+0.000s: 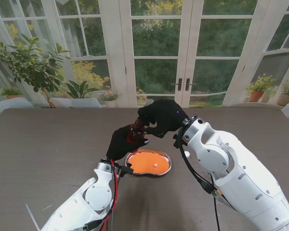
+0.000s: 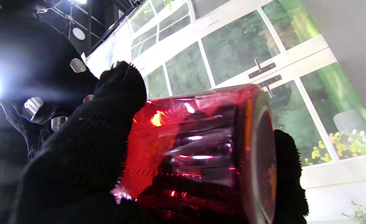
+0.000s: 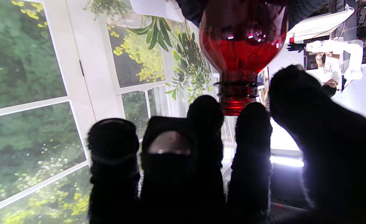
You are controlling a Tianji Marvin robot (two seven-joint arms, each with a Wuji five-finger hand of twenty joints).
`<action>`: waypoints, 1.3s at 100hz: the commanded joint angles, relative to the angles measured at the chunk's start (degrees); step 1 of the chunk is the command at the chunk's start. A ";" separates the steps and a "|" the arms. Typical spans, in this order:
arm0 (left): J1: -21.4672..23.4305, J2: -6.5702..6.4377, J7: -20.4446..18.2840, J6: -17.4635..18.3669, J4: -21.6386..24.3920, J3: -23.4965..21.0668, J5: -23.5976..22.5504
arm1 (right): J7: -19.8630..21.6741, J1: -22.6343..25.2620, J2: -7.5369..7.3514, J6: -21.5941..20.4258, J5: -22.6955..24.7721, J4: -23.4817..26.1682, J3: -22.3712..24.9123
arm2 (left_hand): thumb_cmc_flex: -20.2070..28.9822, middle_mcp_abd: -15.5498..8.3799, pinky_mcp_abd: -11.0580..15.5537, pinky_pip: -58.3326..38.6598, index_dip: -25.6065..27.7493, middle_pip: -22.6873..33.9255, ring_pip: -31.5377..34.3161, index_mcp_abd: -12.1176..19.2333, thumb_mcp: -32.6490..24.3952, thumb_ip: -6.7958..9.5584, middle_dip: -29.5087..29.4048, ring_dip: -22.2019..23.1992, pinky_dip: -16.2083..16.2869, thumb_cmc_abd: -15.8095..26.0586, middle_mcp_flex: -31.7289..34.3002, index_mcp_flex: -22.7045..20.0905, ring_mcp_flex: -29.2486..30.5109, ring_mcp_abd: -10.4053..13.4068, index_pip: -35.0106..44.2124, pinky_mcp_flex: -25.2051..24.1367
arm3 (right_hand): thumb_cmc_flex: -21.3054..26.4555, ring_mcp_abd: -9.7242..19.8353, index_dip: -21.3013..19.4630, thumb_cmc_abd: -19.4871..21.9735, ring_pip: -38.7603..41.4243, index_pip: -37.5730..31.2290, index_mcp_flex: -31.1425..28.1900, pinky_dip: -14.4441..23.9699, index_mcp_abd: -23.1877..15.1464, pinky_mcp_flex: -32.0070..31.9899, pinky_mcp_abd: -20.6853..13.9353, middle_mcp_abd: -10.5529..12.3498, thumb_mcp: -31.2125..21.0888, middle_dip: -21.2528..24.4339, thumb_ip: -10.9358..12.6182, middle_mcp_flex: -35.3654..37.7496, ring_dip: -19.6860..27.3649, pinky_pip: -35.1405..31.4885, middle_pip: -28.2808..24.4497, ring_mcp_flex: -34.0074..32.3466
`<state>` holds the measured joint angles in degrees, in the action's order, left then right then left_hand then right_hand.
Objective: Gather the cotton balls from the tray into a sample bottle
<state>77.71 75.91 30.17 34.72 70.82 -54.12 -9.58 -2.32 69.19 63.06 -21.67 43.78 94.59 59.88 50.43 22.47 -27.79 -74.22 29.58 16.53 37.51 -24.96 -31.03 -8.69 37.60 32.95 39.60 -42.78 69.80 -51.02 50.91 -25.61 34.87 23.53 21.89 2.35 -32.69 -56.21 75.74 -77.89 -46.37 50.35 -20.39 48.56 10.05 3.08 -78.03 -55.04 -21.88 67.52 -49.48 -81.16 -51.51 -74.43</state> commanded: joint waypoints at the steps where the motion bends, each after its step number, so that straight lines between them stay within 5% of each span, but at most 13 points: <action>1: -0.31 0.56 -0.85 0.21 0.77 -0.08 0.11 | 0.61 0.48 -0.11 -0.38 0.77 -0.50 -0.28 | 9.00 -10.25 3.56 -2.51 0.48 1.25 0.84 20.88 -16.79 -1.09 -0.35 -0.07 0.39 12.69 5.05 -10.23 1.46 4.06 7.02 -0.20 | -0.41 1.52 3.11 -1.95 0.14 5.55 1.57 1.68 -1.26 -0.45 -0.37 0.75 -0.03 0.67 -2.19 -1.06 0.51 -2.25 0.71 -1.11; 60: -0.32 0.63 -0.62 0.28 0.75 -0.14 0.12 | 2.21 1.23 -0.46 -2.38 -0.35 -0.72 0.96 | 8.99 -10.24 3.52 -2.50 0.48 1.25 0.83 20.87 -16.76 -1.13 -0.38 -0.08 0.37 12.72 5.00 -10.18 1.46 3.98 7.03 -0.22 | -0.41 1.62 9.40 -4.43 -4.28 11.93 3.27 1.75 -2.20 -2.20 -0.04 0.88 -0.82 3.20 -3.06 -4.34 1.96 -1.29 4.30 -1.04; 97: -0.33 0.61 -0.65 0.29 0.79 -0.19 0.08 | 2.80 1.19 -0.73 -4.30 0.00 -1.11 1.32 | 9.06 -10.21 3.52 -2.50 0.50 1.30 0.82 20.77 -16.72 -1.12 -0.39 -0.08 0.37 12.74 5.05 -10.21 1.45 3.92 7.06 -0.22 | 0.38 1.87 11.59 -8.08 -10.47 19.07 -0.16 1.44 -4.02 -3.90 -1.03 1.08 -2.29 5.60 -2.45 -8.67 2.52 0.14 7.16 -0.48; 130: -0.38 0.61 -0.65 0.37 0.74 -0.24 0.09 | 3.27 1.03 -1.02 -4.93 1.04 -2.23 1.04 | 9.06 -10.18 3.59 -2.51 0.49 1.31 0.85 20.70 -16.74 -1.12 -0.39 -0.06 0.36 12.67 5.05 -10.21 1.42 3.97 7.06 -0.14 | -1.23 1.75 15.43 -7.16 -11.33 26.53 -3.91 1.42 -2.80 -5.01 -1.45 0.25 -2.40 8.34 -2.02 -11.01 1.62 0.16 7.10 0.94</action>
<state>77.40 76.02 30.52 34.84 70.86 -54.31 -9.58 -0.15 69.99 62.23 -26.24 44.14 92.95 61.18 50.43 22.47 -27.79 -74.23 29.58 16.53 37.51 -24.96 -31.03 -8.69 37.60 32.95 39.60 -42.78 69.81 -51.02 50.91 -25.61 34.88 23.53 21.89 2.75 -18.41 -61.33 64.70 -53.61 -49.41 50.49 -25.13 44.16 9.99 3.05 -78.07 -47.22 -23.13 57.89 -47.44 -80.98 -44.31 -73.98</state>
